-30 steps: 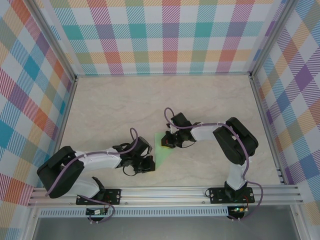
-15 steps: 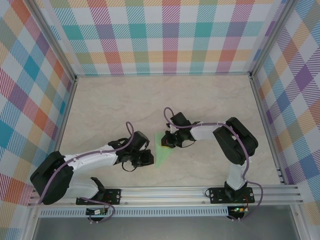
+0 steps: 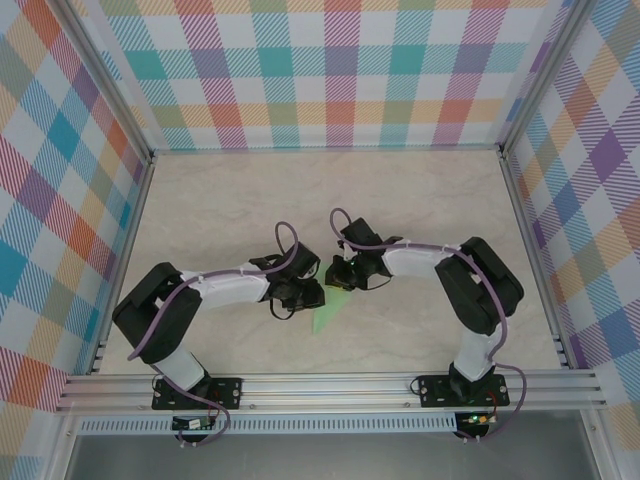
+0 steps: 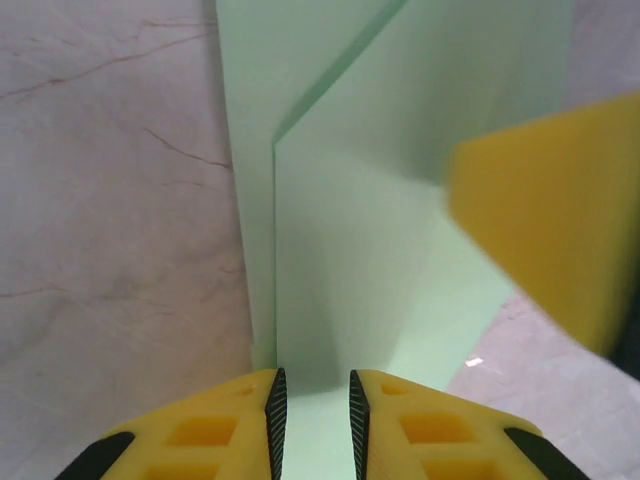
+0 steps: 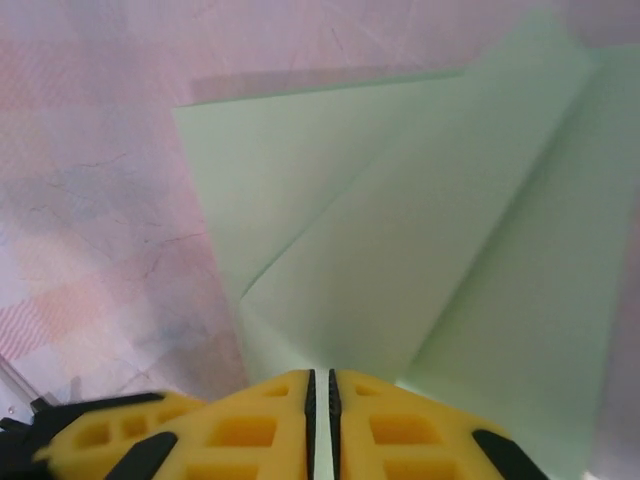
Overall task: Fold a paper plane with a square sheet of paper (pick it up from the middle)
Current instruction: Fourth fold the wing at the center of the table.
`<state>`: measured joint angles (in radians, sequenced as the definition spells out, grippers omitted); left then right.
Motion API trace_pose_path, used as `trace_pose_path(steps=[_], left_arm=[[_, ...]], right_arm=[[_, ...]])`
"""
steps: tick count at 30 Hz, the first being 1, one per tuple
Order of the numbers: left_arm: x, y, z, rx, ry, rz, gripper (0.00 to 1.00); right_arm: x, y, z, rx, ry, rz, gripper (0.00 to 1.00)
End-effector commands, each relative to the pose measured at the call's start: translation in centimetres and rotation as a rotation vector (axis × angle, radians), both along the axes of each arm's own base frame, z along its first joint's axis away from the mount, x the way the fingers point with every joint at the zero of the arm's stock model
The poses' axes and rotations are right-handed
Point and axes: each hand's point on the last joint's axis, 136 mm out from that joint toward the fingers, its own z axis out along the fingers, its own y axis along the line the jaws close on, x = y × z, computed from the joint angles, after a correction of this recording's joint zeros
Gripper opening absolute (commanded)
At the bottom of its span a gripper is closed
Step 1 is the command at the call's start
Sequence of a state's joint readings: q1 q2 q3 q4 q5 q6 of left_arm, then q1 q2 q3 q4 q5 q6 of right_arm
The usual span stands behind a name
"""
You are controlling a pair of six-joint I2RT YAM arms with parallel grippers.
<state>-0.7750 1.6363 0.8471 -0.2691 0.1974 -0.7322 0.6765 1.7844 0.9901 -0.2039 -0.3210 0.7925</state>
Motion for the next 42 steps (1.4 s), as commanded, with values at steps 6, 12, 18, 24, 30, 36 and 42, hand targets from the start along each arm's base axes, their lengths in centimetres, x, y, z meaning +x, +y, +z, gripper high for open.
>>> trace_pose_path(steps=[6,12,18,24,30,36,42], left_arm=[[0.8,0.8,0.0,0.059,-0.024,-0.018,0.27],[1.0,0.7,0.6,0.050,-0.040,-0.024,0.29],[0.9,1.0,0.4,0.066,-0.039,-0.031,0.30],[0.9,1.0,-0.2,0.077,-0.027,-0.032,0.31],[0.7,1.2,-0.8,0.087,-0.011,-0.034,0.31],[0.5,1.1,-1.2,0.086,0.002,-0.039,0.30],[0.4,1.2,-1.5,0.090,0.012,-0.040,0.29]], right_arm=[[-1.0,-5.5,1.6,-0.104,0.037,-0.189,0.30],[-2.6,-5.2,0.7,-0.060,0.126,-0.205,0.32],[-3.5,-4.3,0.1,-0.010,0.174,-0.195,0.34],[-4.7,-3.5,-0.5,-0.015,0.217,-0.176,0.34],[-5.6,-3.0,-1.4,-0.013,0.249,-0.183,0.35],[-5.1,-2.3,-1.7,0.014,0.246,-0.189,0.35],[-4.4,-1.5,-1.9,0.047,0.244,-0.201,0.34]])
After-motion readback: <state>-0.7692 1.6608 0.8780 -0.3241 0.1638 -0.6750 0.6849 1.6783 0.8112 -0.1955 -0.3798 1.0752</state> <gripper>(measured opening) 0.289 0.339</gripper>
